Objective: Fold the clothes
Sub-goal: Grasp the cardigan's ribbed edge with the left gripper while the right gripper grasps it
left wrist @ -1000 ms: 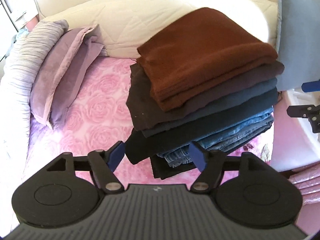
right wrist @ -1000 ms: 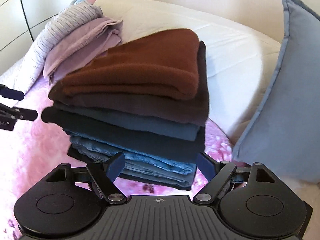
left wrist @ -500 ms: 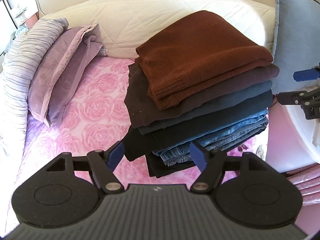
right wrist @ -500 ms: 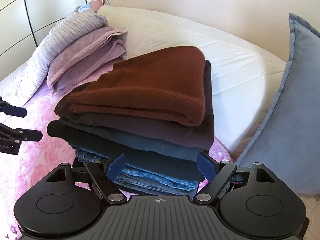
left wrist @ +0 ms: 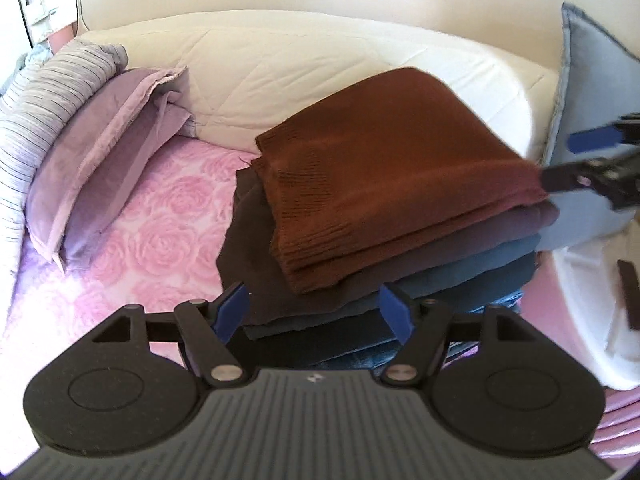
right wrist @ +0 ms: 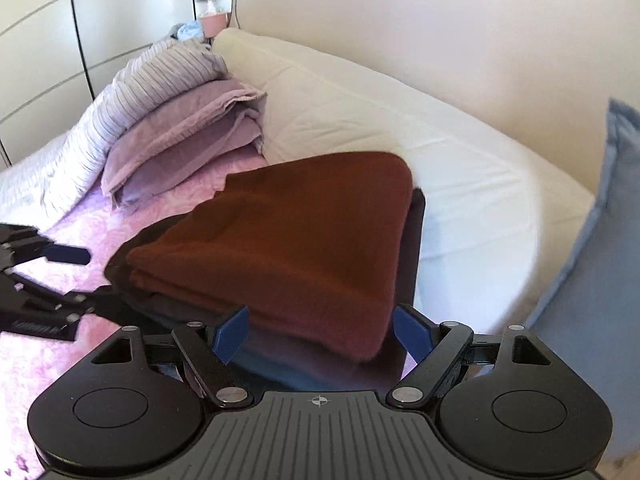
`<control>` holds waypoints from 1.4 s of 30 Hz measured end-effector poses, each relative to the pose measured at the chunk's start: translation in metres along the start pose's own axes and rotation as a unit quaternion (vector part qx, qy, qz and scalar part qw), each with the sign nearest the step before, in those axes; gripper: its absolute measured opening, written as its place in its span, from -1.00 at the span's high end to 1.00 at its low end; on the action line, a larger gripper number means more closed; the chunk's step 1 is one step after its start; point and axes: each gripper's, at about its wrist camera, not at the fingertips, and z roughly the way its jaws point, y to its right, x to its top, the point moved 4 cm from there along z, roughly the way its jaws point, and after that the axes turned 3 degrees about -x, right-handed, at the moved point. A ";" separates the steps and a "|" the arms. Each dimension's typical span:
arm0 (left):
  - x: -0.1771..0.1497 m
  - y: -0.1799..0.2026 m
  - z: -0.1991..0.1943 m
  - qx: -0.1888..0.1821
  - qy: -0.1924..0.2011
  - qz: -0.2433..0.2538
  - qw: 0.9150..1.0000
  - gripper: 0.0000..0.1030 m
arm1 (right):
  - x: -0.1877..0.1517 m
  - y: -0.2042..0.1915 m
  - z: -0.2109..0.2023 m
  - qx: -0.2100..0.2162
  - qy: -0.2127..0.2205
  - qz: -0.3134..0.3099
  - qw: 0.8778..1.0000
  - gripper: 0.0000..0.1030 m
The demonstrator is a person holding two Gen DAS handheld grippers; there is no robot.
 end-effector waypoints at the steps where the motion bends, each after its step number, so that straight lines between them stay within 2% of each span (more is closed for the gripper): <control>1: 0.000 0.001 -0.003 -0.007 0.006 0.004 1.000 -0.33 | 0.005 -0.001 0.002 0.000 0.000 -0.004 1.000 -0.60; 4: -0.001 -0.001 -0.006 -0.028 0.032 0.006 0.999 -0.31 | 0.021 -0.011 0.001 0.007 0.009 -0.016 1.000 -0.60; 7: -0.002 -0.006 0.003 -0.044 0.040 -0.016 0.998 -0.16 | 0.034 -0.027 -0.003 0.029 0.011 -0.047 0.998 -0.60; 10: -0.007 -0.006 0.004 -0.045 0.040 -0.017 0.998 -0.16 | 0.043 -0.047 0.003 0.056 -0.002 -0.121 0.991 -0.59; 14: -0.015 -0.006 0.005 -0.032 0.048 -0.007 0.998 -0.15 | 0.055 -0.073 0.034 0.095 -0.023 -0.239 0.966 -0.59; 18: -0.013 -0.005 0.002 -0.055 0.089 -0.012 0.994 -0.14 | 0.076 -0.089 0.083 0.137 -0.033 -0.332 0.933 -0.59; 20: -0.007 -0.005 0.009 -0.053 0.082 -0.031 0.995 -0.14 | 0.090 -0.090 0.110 0.161 -0.034 -0.363 0.917 -0.59; 22: 0.003 -0.012 0.019 -0.040 0.074 -0.083 0.993 -0.13 | 0.108 -0.088 0.137 0.184 -0.042 -0.383 0.904 -0.59; 24: 0.014 -0.020 0.029 -0.037 0.073 -0.144 0.986 -0.11 | 0.127 -0.087 0.167 0.204 -0.055 -0.404 0.890 -0.59; 27: 0.026 -0.030 0.047 -0.038 0.066 -0.207 0.975 0.08 | 0.151 -0.079 0.212 0.237 -0.082 -0.411 0.876 -0.59; 28: 0.028 -0.033 0.054 -0.041 0.059 -0.225 0.972 0.22 | 0.158 -0.077 0.227 0.248 -0.091 -0.407 0.874 -0.59; 29: 0.030 -0.035 0.061 -0.039 0.047 -0.237 0.970 0.40 | 0.164 -0.078 0.242 0.261 -0.103 -0.401 0.872 -0.59; 32: 0.027 -0.032 0.076 -0.024 0.015 -0.237 0.971 0.41 | 0.175 -0.080 0.277 0.301 -0.144 -0.381 0.862 -0.56; 33: 0.026 -0.030 0.077 -0.021 0.012 -0.233 0.972 0.41 | 0.174 -0.082 0.286 0.309 -0.161 -0.379 0.858 -0.42; 34: 0.025 -0.030 0.078 -0.019 0.011 -0.229 0.973 0.41 | 0.173 -0.082 0.293 0.316 -0.174 -0.379 0.853 0.04; 35: 0.025 -0.030 0.078 -0.018 0.009 -0.227 0.974 0.41 | 0.171 -0.082 0.297 0.322 -0.182 -0.380 0.848 0.34; 36: 0.025 -0.030 0.078 -0.017 0.008 -0.224 0.974 0.41 | 0.170 -0.081 0.298 0.327 -0.183 -0.382 0.845 0.78; 39: 0.028 -0.028 0.079 -0.014 0.007 -0.212 0.977 0.41 | 0.174 -0.076 0.265 0.349 -0.133 -0.400 0.837 0.85; 40: 0.028 -0.026 0.078 -0.010 0.009 -0.207 0.978 0.42 | 0.174 -0.073 0.249 0.366 -0.120 -0.406 0.829 0.86; 42: 0.024 -0.017 0.072 -0.001 0.018 -0.189 0.982 0.44 | 0.174 -0.067 0.219 0.423 -0.110 -0.409 0.801 0.86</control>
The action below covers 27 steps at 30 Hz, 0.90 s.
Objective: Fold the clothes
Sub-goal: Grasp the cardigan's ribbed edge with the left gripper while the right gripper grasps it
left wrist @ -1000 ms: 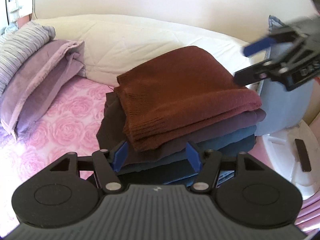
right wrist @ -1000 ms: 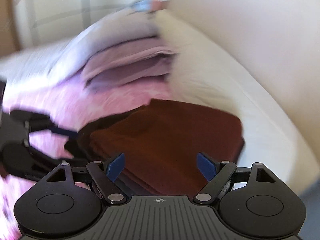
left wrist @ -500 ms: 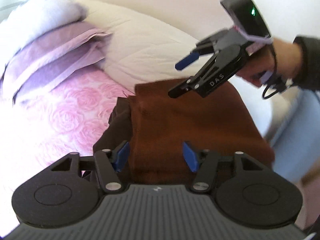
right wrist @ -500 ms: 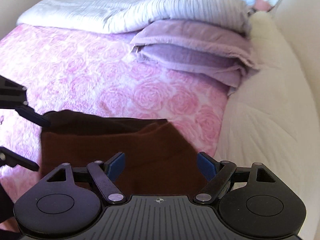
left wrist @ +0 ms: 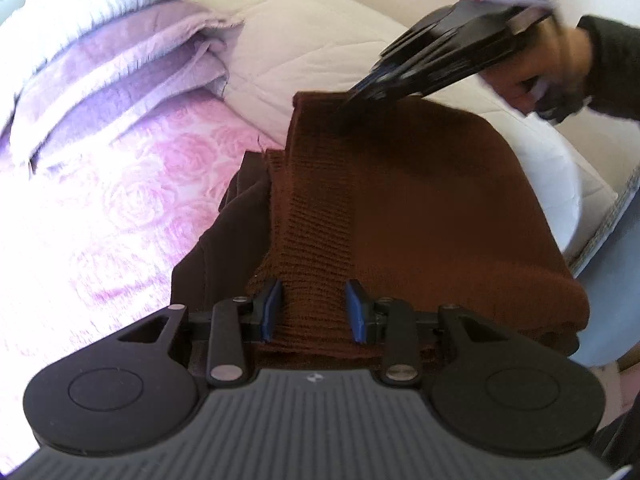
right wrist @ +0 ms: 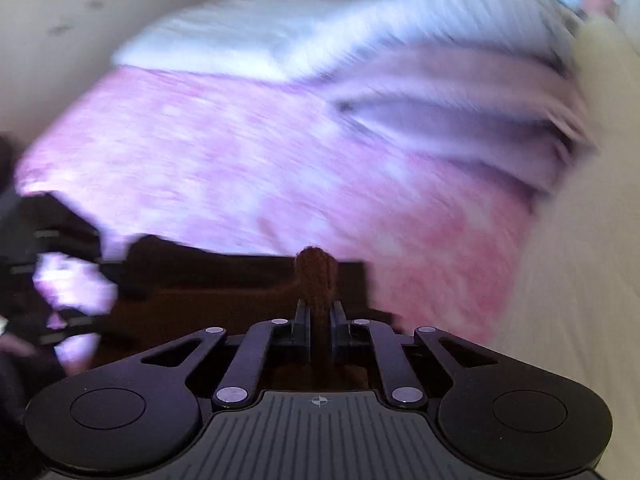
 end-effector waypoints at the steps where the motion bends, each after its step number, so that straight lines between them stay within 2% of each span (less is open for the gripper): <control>1: -0.003 0.003 -0.002 0.003 0.006 0.008 1.000 0.45 | 0.000 -0.009 -0.008 0.038 0.009 -0.011 0.999 0.86; 3: -0.009 0.006 -0.005 0.006 0.017 0.017 1.000 0.46 | -0.001 -0.021 -0.014 0.098 0.007 -0.033 0.995 0.86; 5: -0.011 0.005 -0.003 0.005 0.019 0.014 1.000 0.46 | -0.001 -0.022 -0.002 0.122 -0.014 -0.049 0.991 0.86; 10: -0.008 0.002 0.004 0.006 0.016 0.011 1.000 0.46 | 0.001 0.017 0.051 0.105 -0.051 -0.037 0.992 0.85; 14: -0.008 0.000 0.005 0.005 0.019 0.000 1.000 0.46 | 0.006 0.044 0.070 0.097 -0.063 -0.023 0.993 0.80; 16: -0.010 0.000 0.004 0.004 0.022 -0.005 1.000 0.45 | 0.007 0.051 0.072 0.087 -0.066 -0.018 0.994 0.37; 18: -0.011 -0.001 0.003 0.001 0.023 -0.009 1.000 0.45 | 0.003 0.056 0.072 0.081 -0.080 -0.008 0.993 0.04; 19: -0.012 -0.001 0.003 0.000 0.023 -0.011 1.000 0.45 | 0.001 0.058 0.072 0.078 -0.087 -0.003 0.993 -0.01; 23: -0.012 -0.003 0.003 -0.005 0.021 -0.011 1.000 0.44 | -0.009 0.065 0.080 0.118 -0.106 0.053 0.986 0.00; 25: -0.011 -0.002 0.001 -0.005 0.024 -0.004 1.000 0.44 | -0.010 0.063 0.077 0.124 -0.103 0.063 0.985 0.59; 27: -0.010 0.001 -0.001 -0.004 0.031 0.010 0.999 0.44 | -0.004 0.056 0.061 0.117 -0.082 0.056 0.988 0.70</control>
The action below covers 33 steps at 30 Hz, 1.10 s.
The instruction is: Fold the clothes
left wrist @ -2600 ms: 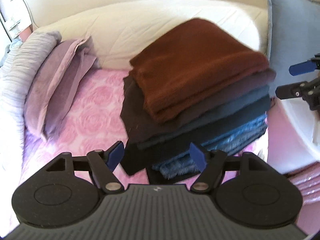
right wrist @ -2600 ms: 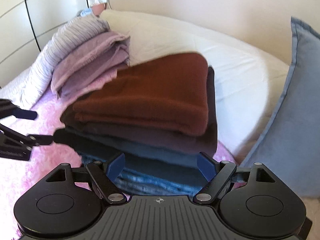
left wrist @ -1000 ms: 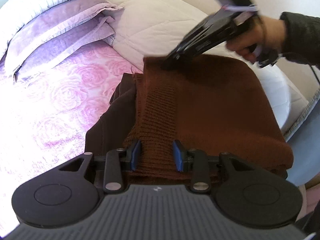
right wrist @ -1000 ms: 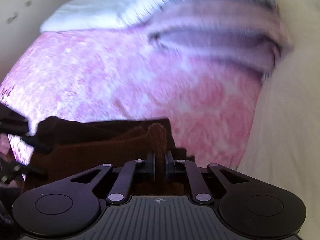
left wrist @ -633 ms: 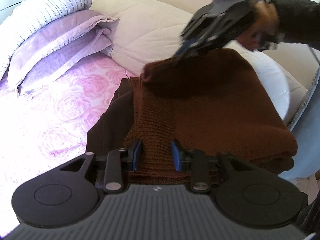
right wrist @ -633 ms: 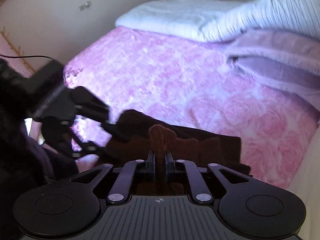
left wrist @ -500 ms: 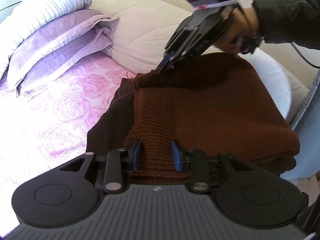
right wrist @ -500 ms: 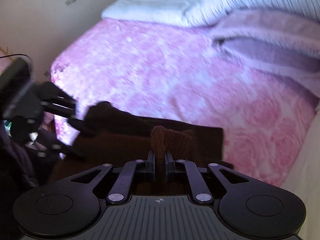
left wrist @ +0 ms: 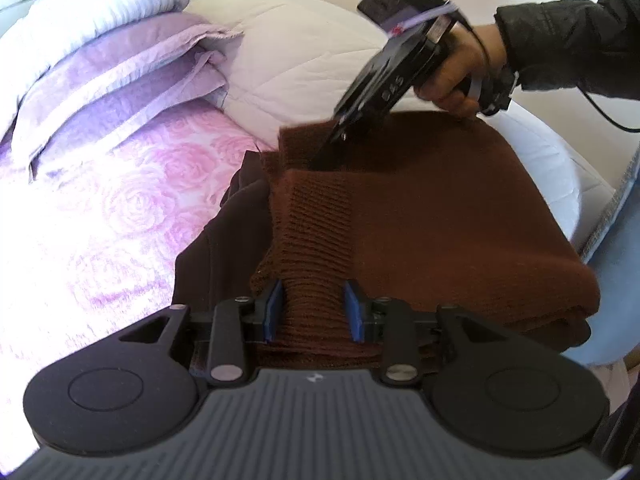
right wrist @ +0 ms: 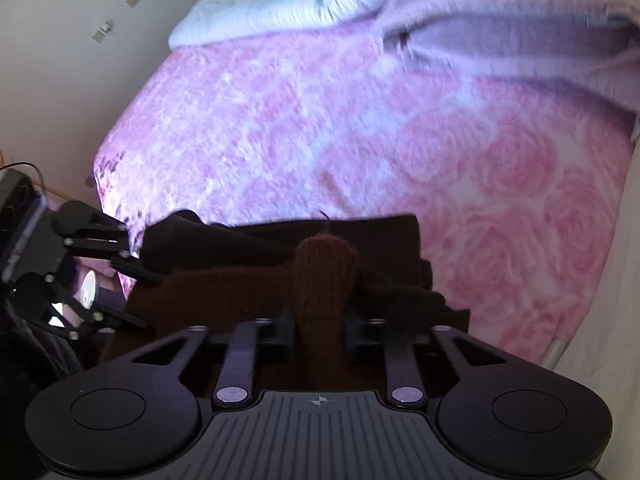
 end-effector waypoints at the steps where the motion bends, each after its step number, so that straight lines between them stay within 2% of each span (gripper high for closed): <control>1: 0.000 0.002 -0.001 0.001 0.006 0.012 1.000 0.45 | 0.002 -0.005 -0.011 -0.007 0.017 -0.005 1.000 0.71; 4: 0.002 -0.002 0.003 -0.001 0.008 -0.006 1.000 0.44 | 0.006 -0.004 -0.035 -0.026 0.053 0.004 0.998 0.72; 7: 0.004 -0.006 0.011 0.001 -0.004 -0.031 1.000 0.42 | 0.001 0.013 -0.020 -0.082 0.049 0.019 0.995 0.72; 9: 0.007 -0.006 0.012 0.002 -0.012 -0.032 0.999 0.41 | -0.005 0.028 -0.001 -0.102 0.029 0.050 0.993 0.69; 11: 0.010 -0.007 0.011 0.001 -0.016 -0.033 0.999 0.38 | -0.007 0.028 0.000 -0.139 0.036 0.058 0.988 0.50; 12: 0.012 -0.009 0.006 0.002 -0.013 -0.035 0.999 0.36 | -0.007 0.023 -0.009 -0.162 0.054 0.059 0.984 0.31; 13: 0.012 -0.011 -0.002 0.005 -0.007 -0.038 0.999 0.36 | -0.007 0.016 -0.019 -0.187 0.072 0.058 0.978 0.20; 15: 0.013 -0.014 -0.017 0.012 0.007 -0.042 0.999 0.39 | -0.009 -0.006 -0.042 -0.236 0.105 0.056 0.964 0.17; 19: 0.007 -0.030 -0.042 0.026 0.017 -0.042 0.999 0.41 | -0.021 -0.075 -0.074 -0.245 0.163 0.064 0.953 0.17; 21: 0.002 -0.038 -0.048 0.026 0.013 -0.028 0.999 0.41 | -0.029 -0.125 -0.068 -0.224 0.174 0.063 0.957 0.17; 24: -0.005 -0.046 -0.055 0.021 0.011 0.001 1.000 0.41 | -0.032 -0.194 -0.029 -0.213 0.145 0.027 0.966 0.17; 27: -0.007 -0.045 -0.064 0.006 0.017 0.038 0.999 0.41 | -0.032 -0.233 0.022 -0.234 0.096 0.001 0.968 0.17; 29: -0.008 -0.044 -0.067 -0.003 0.018 0.062 0.998 0.41 | -0.027 -0.247 0.050 -0.254 0.075 -0.004 0.964 0.17; 33: -0.009 -0.037 -0.070 -0.023 0.022 0.106 0.994 0.41 | -0.013 -0.247 0.082 -0.312 0.035 -0.016 0.949 0.17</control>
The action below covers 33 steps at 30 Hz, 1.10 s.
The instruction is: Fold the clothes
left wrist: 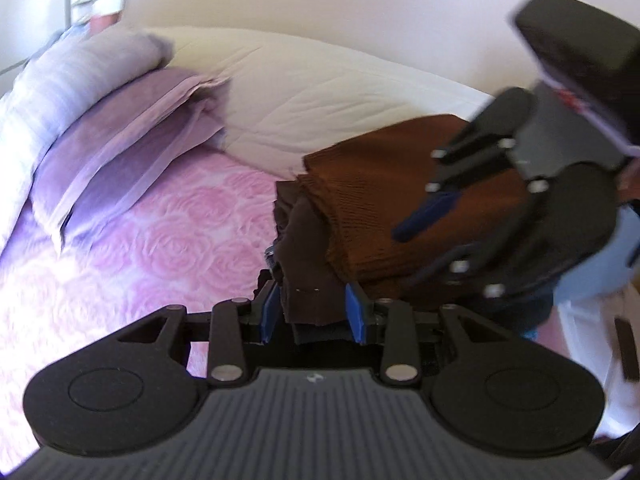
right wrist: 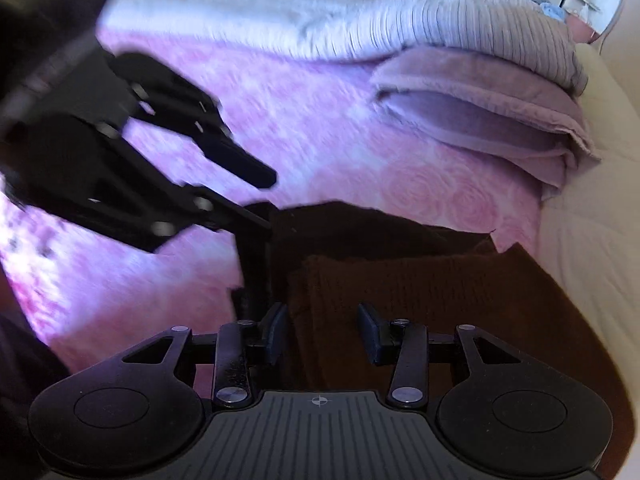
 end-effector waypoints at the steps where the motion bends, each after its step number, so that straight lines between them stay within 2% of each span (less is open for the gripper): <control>1: 0.000 0.002 -0.001 -0.007 0.002 0.005 1.000 0.41 | 0.001 0.000 0.003 -0.009 -0.006 -0.007 1.000 0.23; 2: -0.001 0.003 -0.001 -0.014 0.005 0.008 1.000 0.41 | 0.000 0.001 0.006 -0.016 -0.012 -0.011 1.000 0.36; 3: -0.001 0.004 0.000 -0.020 0.005 0.006 1.000 0.41 | -0.003 0.005 0.004 -0.017 -0.015 -0.005 1.000 0.62; 5: -0.001 0.005 0.005 -0.033 0.006 -0.008 0.999 0.41 | -0.008 0.017 -0.003 -0.019 -0.010 0.032 0.999 0.70; 9: 0.000 0.012 0.023 -0.043 0.002 0.002 0.999 0.41 | -0.005 0.043 -0.046 -0.061 0.054 0.115 0.990 0.77; 12: -0.001 0.011 0.027 -0.041 0.001 0.001 0.999 0.41 | -0.005 0.043 -0.068 -0.088 0.084 0.117 0.986 0.77; 15: -0.005 0.006 0.019 -0.035 -0.002 -0.006 0.999 0.41 | -0.010 0.022 -0.054 -0.075 0.072 0.084 0.991 0.77; 20: -0.011 -0.006 0.011 -0.016 -0.015 -0.014 1.000 0.41 | -0.021 -0.016 -0.019 -0.069 0.038 -0.016 0.997 0.77; 22: -0.009 -0.011 0.008 -0.008 -0.015 -0.018 1.000 0.41 | -0.028 -0.024 -0.010 -0.077 0.029 -0.055 0.995 0.77; 25: 0.006 -0.014 0.003 -0.007 0.008 -0.035 0.999 0.41 | -0.037 -0.034 0.000 -0.101 0.024 -0.107 0.989 0.70; 29: 0.030 -0.005 0.013 -0.047 0.020 -0.030 0.998 0.41 | -0.048 -0.030 -0.004 -0.112 0.034 -0.062 0.991 0.55; 33: 0.027 0.013 0.042 -0.058 -0.036 0.034 0.997 0.41 | -0.062 -0.020 -0.035 -0.123 0.047 0.025 0.991 0.50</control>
